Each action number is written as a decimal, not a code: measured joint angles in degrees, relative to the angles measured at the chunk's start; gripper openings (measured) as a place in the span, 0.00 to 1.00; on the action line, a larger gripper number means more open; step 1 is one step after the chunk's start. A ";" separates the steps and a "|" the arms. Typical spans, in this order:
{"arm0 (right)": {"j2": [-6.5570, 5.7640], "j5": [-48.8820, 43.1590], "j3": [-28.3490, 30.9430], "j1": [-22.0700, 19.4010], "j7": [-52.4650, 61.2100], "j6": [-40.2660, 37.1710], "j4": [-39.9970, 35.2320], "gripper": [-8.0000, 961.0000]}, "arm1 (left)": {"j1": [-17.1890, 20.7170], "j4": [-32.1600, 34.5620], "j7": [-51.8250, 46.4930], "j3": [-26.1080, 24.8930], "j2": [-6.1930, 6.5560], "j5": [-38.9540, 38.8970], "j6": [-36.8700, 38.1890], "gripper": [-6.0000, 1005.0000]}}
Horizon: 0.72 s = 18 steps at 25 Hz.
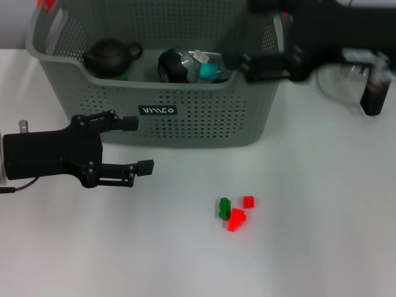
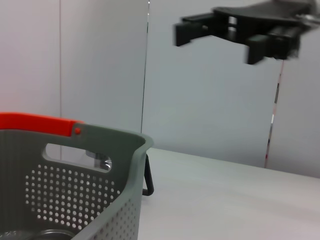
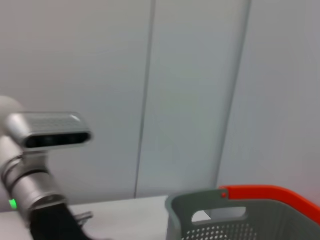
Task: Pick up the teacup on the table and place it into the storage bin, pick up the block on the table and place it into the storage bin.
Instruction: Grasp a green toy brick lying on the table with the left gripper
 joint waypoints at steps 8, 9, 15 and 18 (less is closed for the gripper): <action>0.04 8.94 2.84 -8.14 -15.62 -10.47 11.79 0.98 | -0.38 -1.03 -0.27 0.81 -0.28 -0.14 -0.02 0.92; 0.03 9.13 4.16 -8.05 -16.80 -12.87 13.94 0.98 | -0.57 -1.30 -0.25 1.46 -0.30 -0.15 -0.05 0.92; -0.35 2.16 14.02 -5.56 -17.79 -22.60 20.25 0.98 | -1.63 -1.27 -0.07 8.89 -0.44 0.32 -2.35 0.92; -0.33 -3.71 19.17 -3.31 -16.79 -26.35 21.61 0.98 | -2.57 -1.26 -0.40 12.74 -0.50 0.33 -4.89 0.92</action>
